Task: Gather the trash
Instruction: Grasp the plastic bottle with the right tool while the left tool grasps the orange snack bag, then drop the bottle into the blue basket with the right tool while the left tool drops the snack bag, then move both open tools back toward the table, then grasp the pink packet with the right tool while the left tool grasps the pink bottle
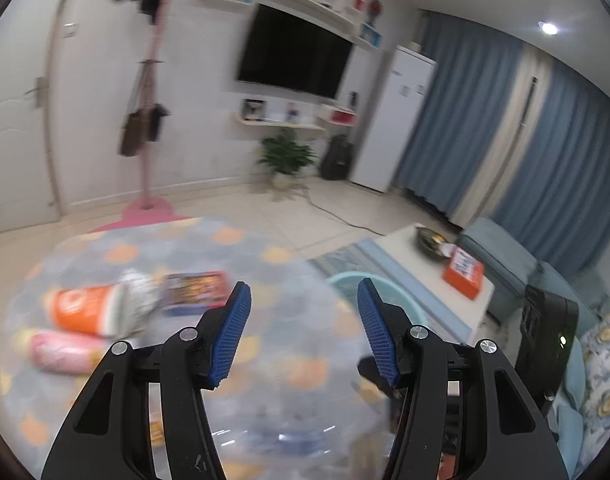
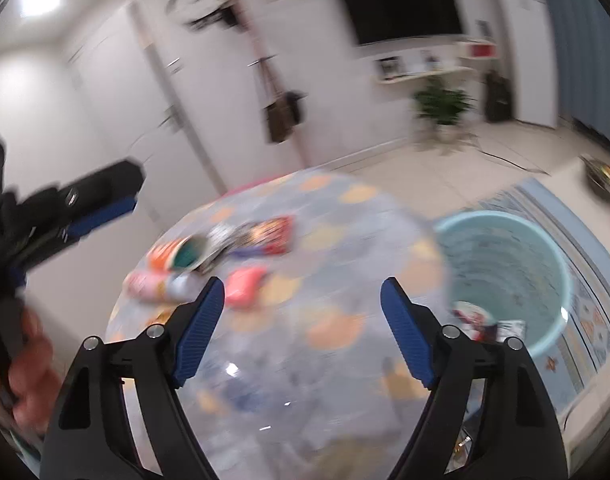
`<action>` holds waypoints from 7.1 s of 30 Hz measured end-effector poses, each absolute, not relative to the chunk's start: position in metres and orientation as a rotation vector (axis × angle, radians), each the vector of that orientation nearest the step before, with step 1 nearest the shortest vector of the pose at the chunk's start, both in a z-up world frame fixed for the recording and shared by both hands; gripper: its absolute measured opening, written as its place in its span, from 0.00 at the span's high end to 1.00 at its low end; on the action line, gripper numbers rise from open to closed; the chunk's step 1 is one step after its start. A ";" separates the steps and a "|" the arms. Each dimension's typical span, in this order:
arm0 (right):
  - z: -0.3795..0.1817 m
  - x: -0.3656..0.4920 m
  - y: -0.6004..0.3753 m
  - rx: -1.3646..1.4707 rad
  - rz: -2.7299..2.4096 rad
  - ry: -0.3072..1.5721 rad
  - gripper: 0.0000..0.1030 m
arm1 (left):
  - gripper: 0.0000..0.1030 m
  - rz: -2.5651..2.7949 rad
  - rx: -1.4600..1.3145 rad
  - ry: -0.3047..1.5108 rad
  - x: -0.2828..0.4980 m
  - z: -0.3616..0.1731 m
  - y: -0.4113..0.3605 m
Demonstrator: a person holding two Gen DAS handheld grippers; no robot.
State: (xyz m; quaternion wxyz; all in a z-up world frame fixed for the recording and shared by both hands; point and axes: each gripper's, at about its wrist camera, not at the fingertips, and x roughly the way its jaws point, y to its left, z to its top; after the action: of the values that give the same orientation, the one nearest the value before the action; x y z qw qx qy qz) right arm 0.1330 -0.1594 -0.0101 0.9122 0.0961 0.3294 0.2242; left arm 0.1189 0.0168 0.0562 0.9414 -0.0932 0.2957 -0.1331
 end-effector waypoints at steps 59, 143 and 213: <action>-0.053 0.082 -0.104 -0.004 0.521 0.754 0.48 | 0.99 -0.287 -0.071 0.751 0.069 -0.052 0.099; -0.022 0.157 -0.098 0.063 0.309 0.676 0.33 | 0.28 -0.152 -0.304 0.570 0.130 0.014 0.143; -0.005 0.150 -0.169 0.135 0.205 0.587 0.65 | 0.55 -0.441 -0.148 0.811 0.160 -0.023 0.019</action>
State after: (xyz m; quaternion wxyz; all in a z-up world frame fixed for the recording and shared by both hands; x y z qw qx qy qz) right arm 0.1503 -0.1685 -0.0054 0.9498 0.0665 0.2888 0.1007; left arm 0.1595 0.0192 -0.0233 0.8926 -0.0714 0.3910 -0.2126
